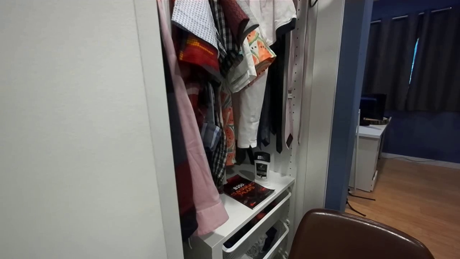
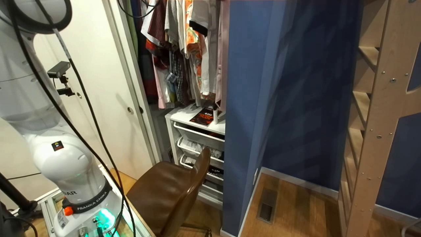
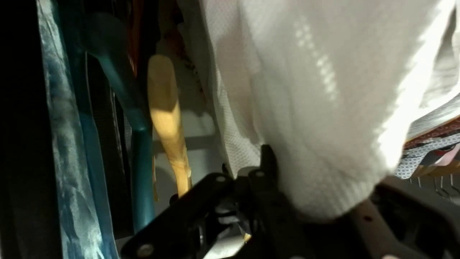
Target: Pick up the white t shirt and hang it on the back of the chair
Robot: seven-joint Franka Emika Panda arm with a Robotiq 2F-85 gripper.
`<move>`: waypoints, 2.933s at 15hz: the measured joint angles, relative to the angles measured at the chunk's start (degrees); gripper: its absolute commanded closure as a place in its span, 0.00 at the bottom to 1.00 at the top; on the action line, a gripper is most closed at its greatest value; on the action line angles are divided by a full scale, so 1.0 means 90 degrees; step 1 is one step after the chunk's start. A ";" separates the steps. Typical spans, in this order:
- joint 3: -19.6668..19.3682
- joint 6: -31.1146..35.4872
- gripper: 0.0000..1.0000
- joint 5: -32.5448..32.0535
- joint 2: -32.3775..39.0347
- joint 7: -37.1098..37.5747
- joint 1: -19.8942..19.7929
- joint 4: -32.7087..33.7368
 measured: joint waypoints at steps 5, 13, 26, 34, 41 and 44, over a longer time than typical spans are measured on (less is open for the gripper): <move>-0.0132 -0.0243 0.96 -0.0015 -0.0623 -0.0201 -0.0049 -0.0559; -0.0597 -0.0986 0.96 -0.0251 -0.1910 -0.0036 -0.0025 -0.1552; -0.1466 -0.2770 0.96 -0.1084 -0.3676 0.0594 0.0076 -0.3347; -0.2050 -0.3066 0.96 -0.1083 -0.4664 0.0298 0.0131 -0.5015; -0.2802 -0.3666 0.83 -0.1164 -0.5286 -0.0566 0.0057 -0.6127; -0.2837 -0.3690 0.83 -0.1193 -0.5337 -0.0609 0.0030 -0.6216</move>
